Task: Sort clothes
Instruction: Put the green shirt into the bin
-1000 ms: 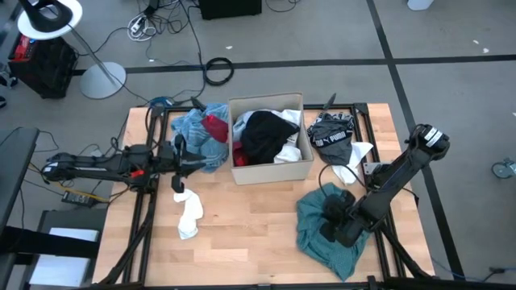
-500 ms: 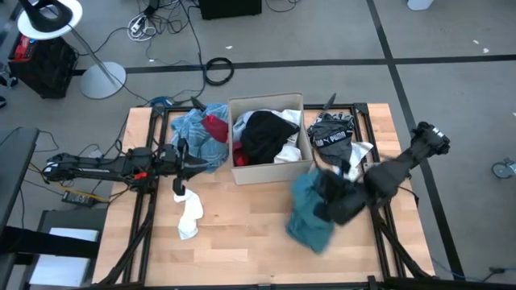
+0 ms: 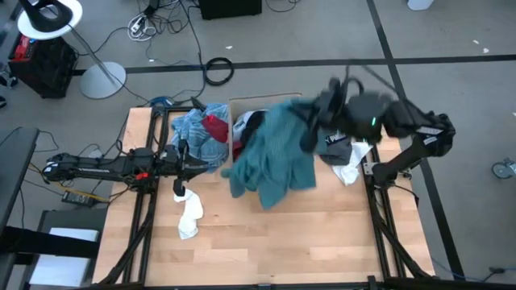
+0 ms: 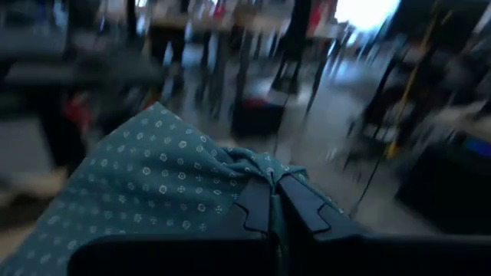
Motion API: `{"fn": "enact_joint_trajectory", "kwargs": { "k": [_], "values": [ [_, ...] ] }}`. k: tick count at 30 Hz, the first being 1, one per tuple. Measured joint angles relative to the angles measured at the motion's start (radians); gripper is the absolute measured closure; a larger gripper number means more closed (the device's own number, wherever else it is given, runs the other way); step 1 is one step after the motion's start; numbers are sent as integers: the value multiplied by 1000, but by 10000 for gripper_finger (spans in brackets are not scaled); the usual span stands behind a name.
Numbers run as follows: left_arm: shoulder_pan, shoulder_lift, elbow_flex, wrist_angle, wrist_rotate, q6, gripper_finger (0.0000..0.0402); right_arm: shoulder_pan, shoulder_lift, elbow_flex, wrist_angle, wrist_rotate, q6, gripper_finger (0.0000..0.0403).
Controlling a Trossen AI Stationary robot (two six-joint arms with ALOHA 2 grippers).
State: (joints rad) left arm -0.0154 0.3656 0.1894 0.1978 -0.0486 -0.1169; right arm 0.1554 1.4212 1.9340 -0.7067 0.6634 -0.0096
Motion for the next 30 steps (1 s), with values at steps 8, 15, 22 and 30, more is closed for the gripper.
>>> {"fn": "enact_joint_trajectory", "kwargs": {
  "k": [8, 15, 22, 30],
  "values": [
    [0, 0, 0, -6, 0, 0, 294, -272, 13, 10, 370, -239, -131, 397],
    [0, 0, 0, -15, -2, 5, 294, -347, 73, 9, 320, -360, -123, 397],
    [0, 0, 0, -36, -11, 7, 294, -346, 191, 9, 217, -414, -53, 397],
    [0, 0, 0, -41, -20, 7, 294, -381, 312, 9, -70, -373, 108, 397]
  ]
}}
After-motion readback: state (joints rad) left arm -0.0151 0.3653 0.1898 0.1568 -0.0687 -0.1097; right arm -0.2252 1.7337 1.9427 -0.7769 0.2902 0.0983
